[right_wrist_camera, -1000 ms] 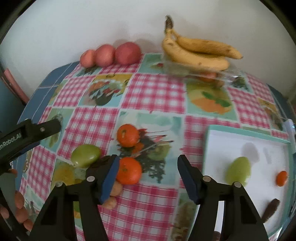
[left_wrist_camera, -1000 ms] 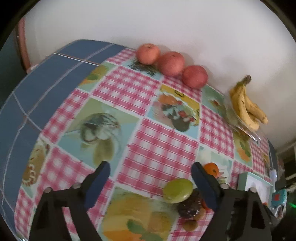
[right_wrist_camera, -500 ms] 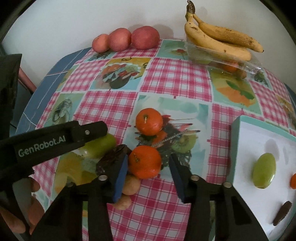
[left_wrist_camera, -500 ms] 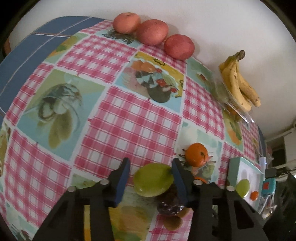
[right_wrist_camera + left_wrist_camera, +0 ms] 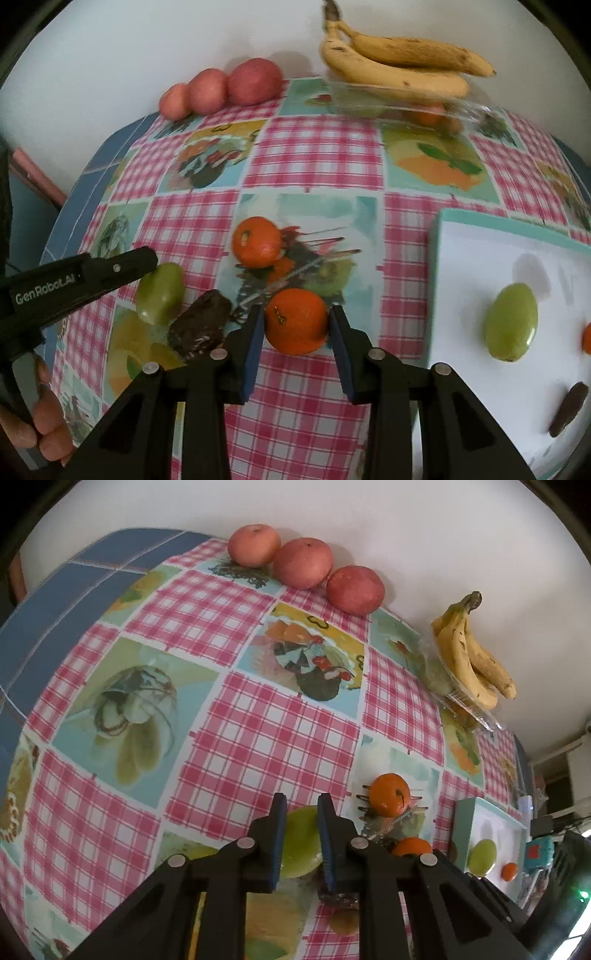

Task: Organize fruits
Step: 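Close the right tool on an orange while the left tool grasps a green pear, then lift and carry the orange with the right tool while the left tool carries the pear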

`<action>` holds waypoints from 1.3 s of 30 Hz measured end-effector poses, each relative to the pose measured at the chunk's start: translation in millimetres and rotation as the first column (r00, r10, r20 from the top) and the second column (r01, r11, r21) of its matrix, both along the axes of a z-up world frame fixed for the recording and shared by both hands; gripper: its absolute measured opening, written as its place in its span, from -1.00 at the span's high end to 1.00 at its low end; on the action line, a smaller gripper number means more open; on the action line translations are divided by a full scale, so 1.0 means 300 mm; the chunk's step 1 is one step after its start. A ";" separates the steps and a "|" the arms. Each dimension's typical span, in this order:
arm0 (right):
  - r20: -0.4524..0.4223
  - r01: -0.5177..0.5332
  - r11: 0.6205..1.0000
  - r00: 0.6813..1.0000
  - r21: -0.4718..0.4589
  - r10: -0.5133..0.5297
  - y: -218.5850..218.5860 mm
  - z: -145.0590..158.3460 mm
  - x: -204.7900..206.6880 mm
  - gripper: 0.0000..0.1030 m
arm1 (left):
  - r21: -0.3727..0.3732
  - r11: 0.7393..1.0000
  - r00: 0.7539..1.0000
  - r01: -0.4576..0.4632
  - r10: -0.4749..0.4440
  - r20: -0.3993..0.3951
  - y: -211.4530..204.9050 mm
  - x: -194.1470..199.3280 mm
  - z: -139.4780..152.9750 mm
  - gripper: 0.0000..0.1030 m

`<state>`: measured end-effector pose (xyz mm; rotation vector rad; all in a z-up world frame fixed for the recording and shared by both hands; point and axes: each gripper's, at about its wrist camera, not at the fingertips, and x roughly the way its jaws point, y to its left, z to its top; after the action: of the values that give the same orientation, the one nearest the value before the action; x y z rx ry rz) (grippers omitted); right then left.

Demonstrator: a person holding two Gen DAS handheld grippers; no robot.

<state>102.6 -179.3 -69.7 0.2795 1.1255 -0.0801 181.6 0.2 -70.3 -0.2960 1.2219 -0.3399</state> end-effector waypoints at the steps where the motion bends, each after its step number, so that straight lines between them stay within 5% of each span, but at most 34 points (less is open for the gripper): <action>1: -0.001 0.004 1.000 1.000 0.005 -0.004 -0.007 0.000 -0.002 0.28 | -0.024 1.000 1.000 -0.009 0.008 -0.012 0.007 0.003 -0.008 0.64; 5: -0.006 0.026 1.000 1.000 -0.008 -0.026 -0.034 0.002 -0.012 0.28 | -0.048 0.999 1.000 -0.018 0.016 -0.026 0.014 0.008 -0.023 0.53; 8: -0.006 0.050 0.998 0.999 0.025 -0.049 -0.061 -0.002 -0.019 0.28 | -0.050 0.999 0.999 -0.011 0.009 -0.052 -0.001 0.005 -0.043 0.22; 20: -0.006 0.048 0.998 0.999 0.029 -0.048 -0.061 -0.003 -0.021 0.28 | -0.141 0.988 0.990 -0.059 0.039 -0.136 0.017 0.000 -0.072 0.21; 24: -0.006 0.051 0.998 0.999 0.033 -0.051 -0.061 -0.002 -0.022 0.28 | -0.173 0.983 0.985 -0.067 0.038 -0.167 0.021 -0.002 -0.082 -0.03; 39: -0.007 0.067 0.997 0.998 0.049 -0.067 -0.067 -0.005 -0.028 0.28 | -0.087 0.995 0.989 -0.037 0.024 -0.147 -0.007 -0.015 -0.080 0.10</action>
<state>94.1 -199.4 -71.1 0.3608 1.1246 -0.1126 177.1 -1.9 -94.3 -0.4233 1.3468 -0.3517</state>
